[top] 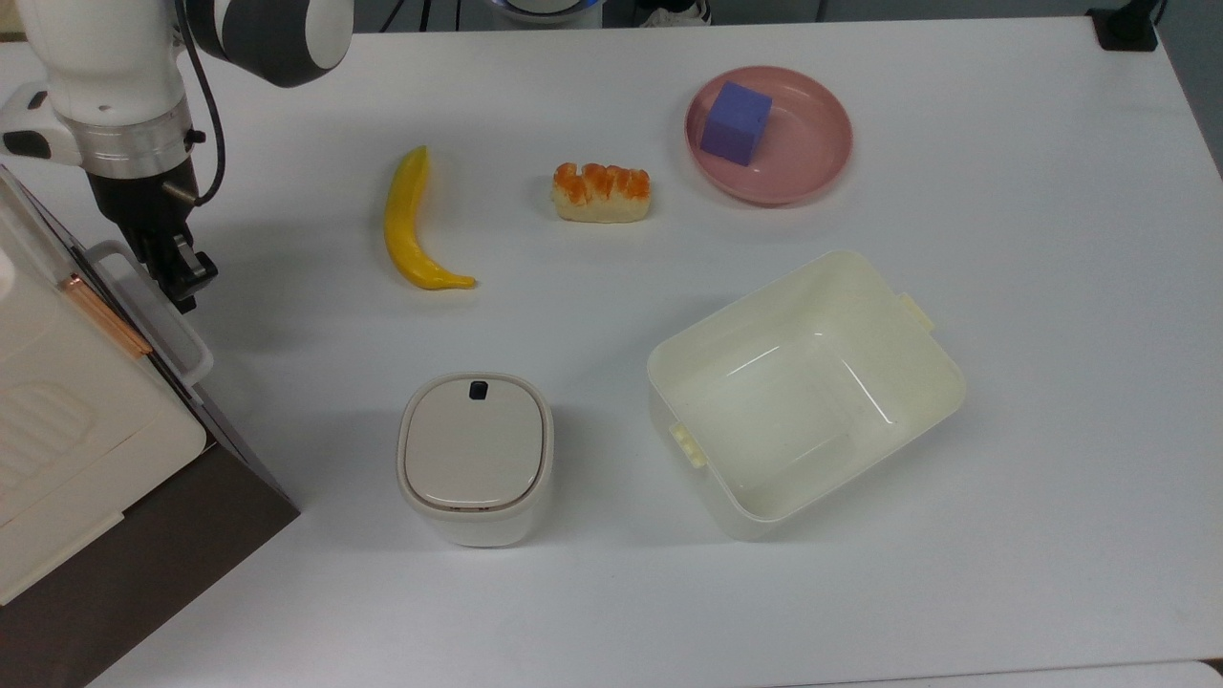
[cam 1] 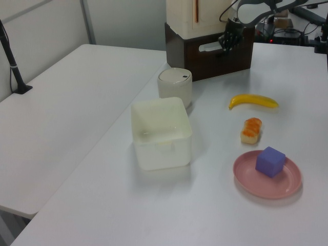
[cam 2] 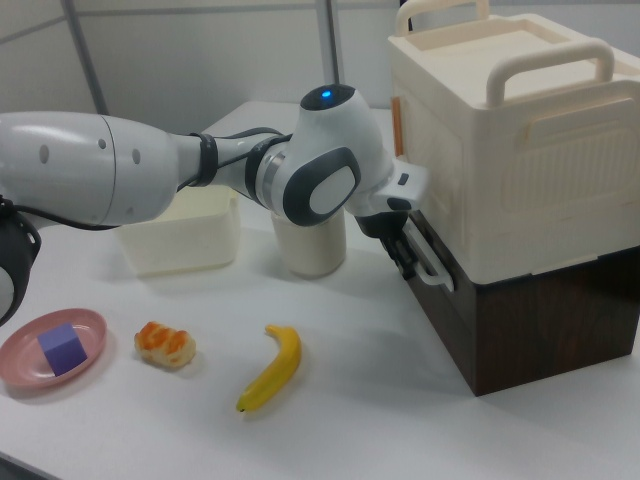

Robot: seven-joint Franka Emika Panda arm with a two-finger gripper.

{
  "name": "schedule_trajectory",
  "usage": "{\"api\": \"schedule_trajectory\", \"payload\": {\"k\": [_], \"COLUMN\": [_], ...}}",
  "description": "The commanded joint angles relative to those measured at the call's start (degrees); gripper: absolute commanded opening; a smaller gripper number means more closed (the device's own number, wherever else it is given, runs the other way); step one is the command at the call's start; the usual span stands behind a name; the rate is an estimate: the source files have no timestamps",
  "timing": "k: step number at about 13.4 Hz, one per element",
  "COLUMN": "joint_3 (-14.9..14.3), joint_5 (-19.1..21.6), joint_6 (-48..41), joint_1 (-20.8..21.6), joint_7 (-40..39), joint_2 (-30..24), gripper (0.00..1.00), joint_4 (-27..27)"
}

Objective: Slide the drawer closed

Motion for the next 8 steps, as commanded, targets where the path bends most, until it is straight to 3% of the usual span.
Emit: {"api": "schedule_trajectory", "payload": {"k": [1, 5, 8], "joint_3": [-0.2, 1.3, 1.2], "joint_5": [0.1, 0.1, -0.1], "joint_6": [3.0, -4.6, -11.9], "joint_1": [1.6, 5.1, 10.2], "joint_7": [-7.4, -12.8, -14.9], "joint_2": [-0.4, -3.5, -6.4], "gripper": [0.09, 0.09, 0.09], "joint_4": [0.9, 0.9, 0.8]}}
